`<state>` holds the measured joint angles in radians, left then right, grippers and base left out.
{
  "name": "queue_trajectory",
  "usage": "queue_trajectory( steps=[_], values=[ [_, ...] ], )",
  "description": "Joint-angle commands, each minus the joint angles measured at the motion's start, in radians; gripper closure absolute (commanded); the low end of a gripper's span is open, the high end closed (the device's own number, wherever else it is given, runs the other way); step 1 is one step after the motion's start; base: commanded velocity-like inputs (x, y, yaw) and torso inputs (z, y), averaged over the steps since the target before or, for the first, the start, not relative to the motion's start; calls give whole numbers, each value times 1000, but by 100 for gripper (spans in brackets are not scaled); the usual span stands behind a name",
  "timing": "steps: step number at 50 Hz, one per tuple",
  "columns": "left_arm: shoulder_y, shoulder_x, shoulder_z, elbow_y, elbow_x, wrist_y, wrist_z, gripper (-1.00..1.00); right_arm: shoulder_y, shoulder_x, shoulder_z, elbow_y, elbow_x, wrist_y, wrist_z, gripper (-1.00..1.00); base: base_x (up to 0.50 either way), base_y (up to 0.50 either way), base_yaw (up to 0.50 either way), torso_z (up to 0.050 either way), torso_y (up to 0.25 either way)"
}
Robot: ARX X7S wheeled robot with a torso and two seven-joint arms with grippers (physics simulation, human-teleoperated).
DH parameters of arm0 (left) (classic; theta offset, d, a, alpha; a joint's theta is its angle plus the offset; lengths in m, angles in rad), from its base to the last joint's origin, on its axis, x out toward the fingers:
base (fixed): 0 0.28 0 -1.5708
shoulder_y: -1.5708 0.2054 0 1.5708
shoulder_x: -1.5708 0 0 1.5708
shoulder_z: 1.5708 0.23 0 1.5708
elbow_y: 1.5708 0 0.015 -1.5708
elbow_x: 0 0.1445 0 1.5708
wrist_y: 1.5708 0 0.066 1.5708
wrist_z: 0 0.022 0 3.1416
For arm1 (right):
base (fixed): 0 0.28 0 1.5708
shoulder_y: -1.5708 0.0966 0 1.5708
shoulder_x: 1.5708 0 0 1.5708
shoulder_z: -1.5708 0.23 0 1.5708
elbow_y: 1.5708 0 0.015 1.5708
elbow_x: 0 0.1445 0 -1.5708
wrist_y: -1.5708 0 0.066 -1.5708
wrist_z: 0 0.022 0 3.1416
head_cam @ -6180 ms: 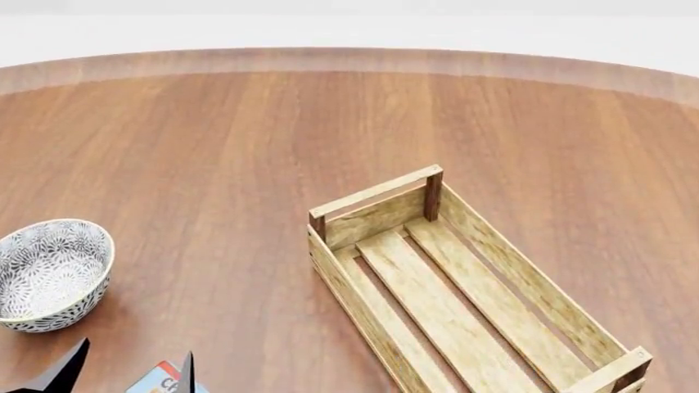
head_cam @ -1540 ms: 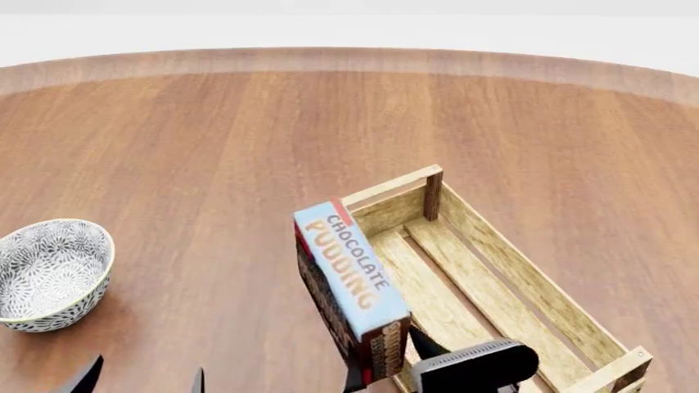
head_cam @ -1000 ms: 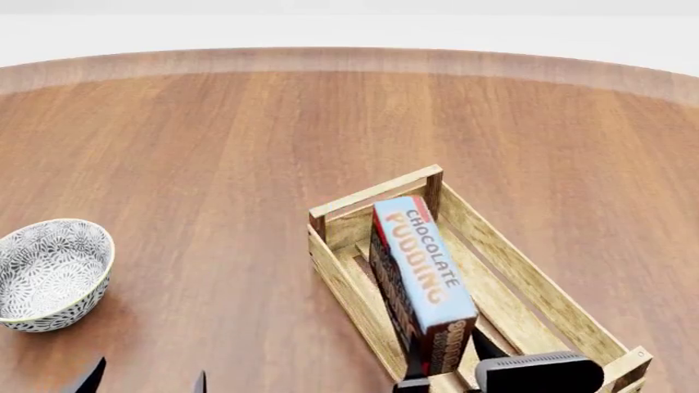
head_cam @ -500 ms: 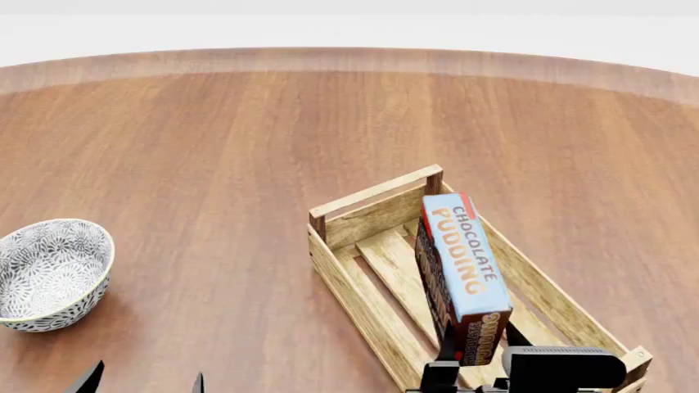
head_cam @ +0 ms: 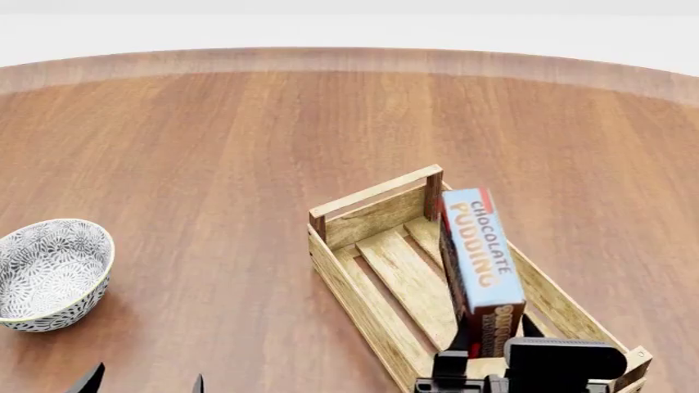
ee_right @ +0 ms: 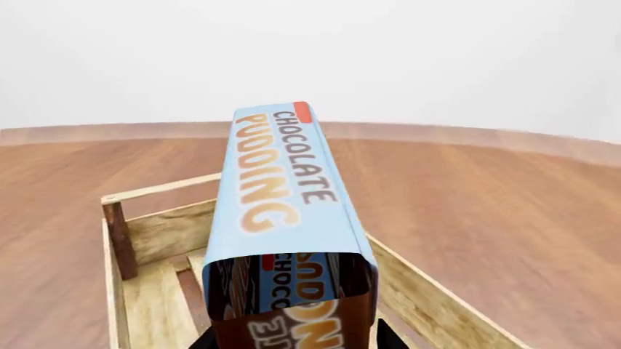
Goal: Pick up the chocolate pudding and put it in the tray.
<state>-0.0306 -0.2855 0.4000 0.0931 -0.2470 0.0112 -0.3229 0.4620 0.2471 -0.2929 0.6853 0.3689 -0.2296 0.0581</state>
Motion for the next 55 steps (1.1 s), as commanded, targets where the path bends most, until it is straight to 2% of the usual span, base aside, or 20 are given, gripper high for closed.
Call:
queue_trajectory(
  steps=[1, 10, 20, 21, 55],
  values=[
    [-5, 0, 6, -1, -1, -4, -3, -100, 27, -7, 4, 61, -56, -50, 14, 100, 0, 0, 0, 0, 0],
    [-8, 0, 10, -12, 0, 3, -4, -100, 34, -12, 3, 95, -61, -74, 14, 100, 0, 0, 0, 0, 1],
    [-9, -1, 15, -13, -2, 3, -5, -100, 11, -1, 2, 24, -43, -26, 19, 100, 0, 0, 0, 0, 0],
    [-4, -4, 16, 2, -2, -6, -10, -100, 15, -1, 2, 37, -46, -34, 20, -100, 0, 0, 0, 0, 0],
    [-9, -3, 25, -16, -9, 13, -15, -100, 11, -1, 2, 86, -46, -67, 24, -100, 0, 0, 0, 0, 0]
  ],
)
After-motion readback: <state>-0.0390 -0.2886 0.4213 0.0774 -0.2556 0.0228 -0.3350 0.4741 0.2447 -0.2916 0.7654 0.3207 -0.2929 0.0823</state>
